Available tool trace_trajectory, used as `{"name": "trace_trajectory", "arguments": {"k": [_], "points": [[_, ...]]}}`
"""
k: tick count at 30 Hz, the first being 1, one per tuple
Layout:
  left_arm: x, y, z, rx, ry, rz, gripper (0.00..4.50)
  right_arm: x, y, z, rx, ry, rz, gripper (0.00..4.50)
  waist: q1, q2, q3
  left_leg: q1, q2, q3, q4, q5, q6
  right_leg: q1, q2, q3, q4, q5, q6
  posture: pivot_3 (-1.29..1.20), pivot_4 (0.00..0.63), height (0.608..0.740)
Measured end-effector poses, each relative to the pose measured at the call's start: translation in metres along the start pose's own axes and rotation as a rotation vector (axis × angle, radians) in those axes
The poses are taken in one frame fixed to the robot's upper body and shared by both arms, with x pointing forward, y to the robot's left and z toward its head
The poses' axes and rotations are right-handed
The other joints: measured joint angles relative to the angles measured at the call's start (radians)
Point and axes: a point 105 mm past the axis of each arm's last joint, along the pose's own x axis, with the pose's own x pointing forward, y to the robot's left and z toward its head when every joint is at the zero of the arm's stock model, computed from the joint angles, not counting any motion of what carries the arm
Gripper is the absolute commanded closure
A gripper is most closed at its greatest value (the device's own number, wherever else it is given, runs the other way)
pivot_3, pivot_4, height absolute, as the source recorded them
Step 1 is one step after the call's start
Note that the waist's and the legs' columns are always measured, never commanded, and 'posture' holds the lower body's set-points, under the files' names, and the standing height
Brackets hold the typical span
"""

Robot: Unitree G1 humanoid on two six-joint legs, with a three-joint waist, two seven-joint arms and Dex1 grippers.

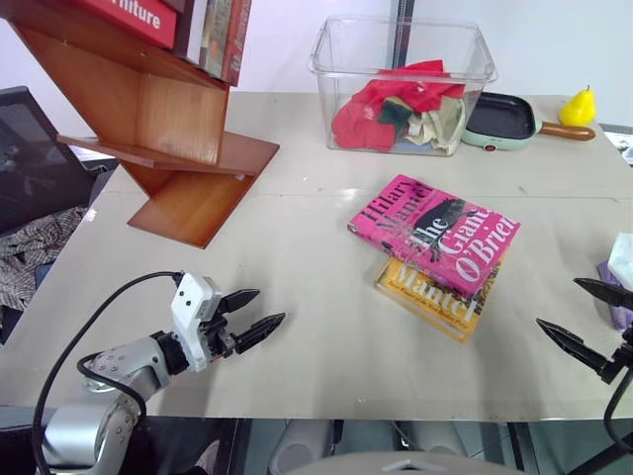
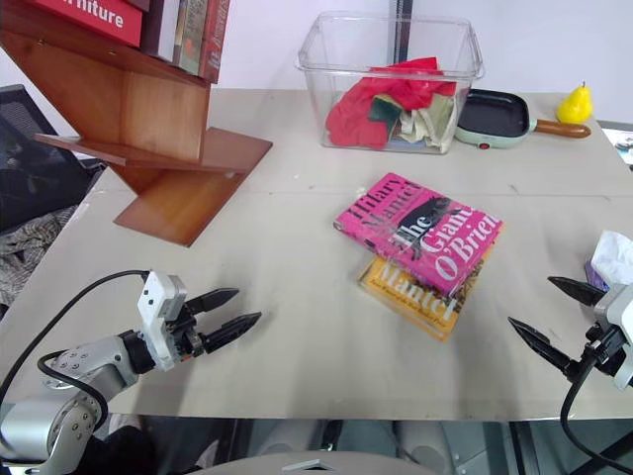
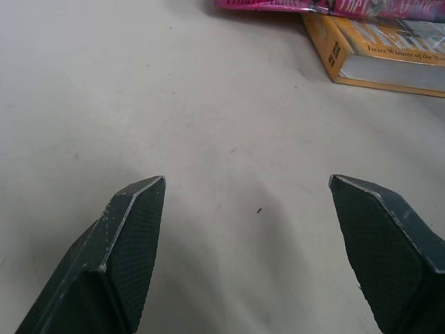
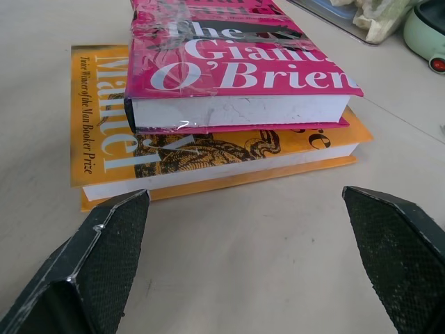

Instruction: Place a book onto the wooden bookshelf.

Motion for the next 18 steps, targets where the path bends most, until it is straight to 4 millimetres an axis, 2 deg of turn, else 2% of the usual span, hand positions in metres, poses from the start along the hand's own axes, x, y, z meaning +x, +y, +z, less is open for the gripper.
{"name": "trace_trajectory", "arguments": {"k": [2,3,4,6,8,9,10,11,15,16,18], "points": [[0.000,0.000,0.001,0.004,-0.002,0.000,0.64,0.000,0.000,0.000,0.000,0.000,0.000,0.00,0.000,0.000,0.000,0.000,0.000,0.000,0.000,0.000,0.000,0.000,0.000,0.000,0.000,0.000,-0.001,0.00,0.150,0.740],[0.007,0.002,0.010,0.018,-0.024,-0.019,0.64,0.003,-0.002,-0.003,0.014,0.016,-0.032,0.00,0.003,0.000,0.000,0.000,0.000,-0.001,0.000,0.000,0.000,0.000,0.000,-0.001,0.000,-0.001,-0.001,0.00,0.150,0.740],[0.015,0.005,0.029,0.056,-0.073,-0.042,0.64,0.011,0.000,-0.007,0.035,0.039,-0.043,0.00,0.010,-0.002,0.001,-0.002,0.000,-0.005,0.003,0.000,0.000,0.000,0.001,-0.004,0.000,-0.001,-0.002,0.00,0.150,0.740],[0.022,0.003,0.051,0.104,-0.129,-0.083,0.64,0.019,0.003,-0.009,0.064,0.059,-0.049,0.00,0.011,0.000,0.000,-0.002,0.000,-0.005,0.003,0.000,-0.001,0.000,0.001,-0.005,0.000,0.000,-0.002,0.00,0.150,0.740],[0.025,-0.004,0.061,0.128,-0.139,-0.132,0.55,0.023,-0.003,-0.018,0.129,0.103,-0.100,0.82,0.007,0.001,0.000,-0.002,-0.001,-0.003,0.002,0.000,-0.001,0.000,0.001,-0.003,0.000,0.001,0.000,0.00,0.150,0.740],[0.027,-0.007,0.061,0.133,-0.131,-0.158,0.55,0.025,-0.009,-0.023,0.153,0.122,-0.143,1.22,0.002,0.001,0.000,-0.003,-0.001,-0.002,0.002,0.001,-0.001,-0.001,0.001,-0.002,0.000,0.001,0.000,0.00,0.150,0.740],[0.028,-0.010,0.061,0.140,-0.126,-0.184,0.55,0.025,-0.015,-0.026,0.164,0.138,-0.181,1.81,-0.002,0.001,0.000,-0.004,-0.001,0.000,0.002,0.002,-0.004,-0.003,0.002,-0.001,-0.001,0.001,0.001,0.00,0.150,0.740],[0.029,-0.013,0.062,0.150,-0.122,-0.208,0.55,0.027,-0.019,-0.029,0.170,0.153,-0.205,2.16,-0.003,0.001,0.000,-0.005,-0.001,-0.001,0.002,0.002,-0.004,-0.003,0.002,-0.001,-0.001,0.001,0.001,0.00,0.150,0.740],[0.028,-0.026,0.074,0.201,-0.135,-0.319,0.55,0.048,-0.032,-0.034,0.161,0.204,-0.288,4.08,-0.003,0.002,0.002,-0.005,0.000,-0.001,0.000,0.003,-0.005,-0.004,0.002,-0.001,-0.002,0.001,0.001,0.00,0.150,0.740],[0.028,-0.028,0.075,0.209,-0.135,-0.330,0.55,0.052,-0.033,-0.035,0.152,0.209,-0.294,4.38,-0.002,0.003,0.002,-0.005,0.000,-0.001,0.000,0.003,-0.005,-0.004,0.002,-0.001,-0.002,0.001,0.001,0.00,0.150,0.740],[0.027,-0.029,0.075,0.210,-0.133,-0.343,0.55,0.062,-0.036,-0.036,0.150,0.225,-0.303,4.38,-0.001,0.003,0.003,-0.005,0.000,-0.001,0.000,0.003,-0.005,-0.004,0.002,-0.002,-0.003,0.001,0.001,0.00,0.150,0.740]]}}
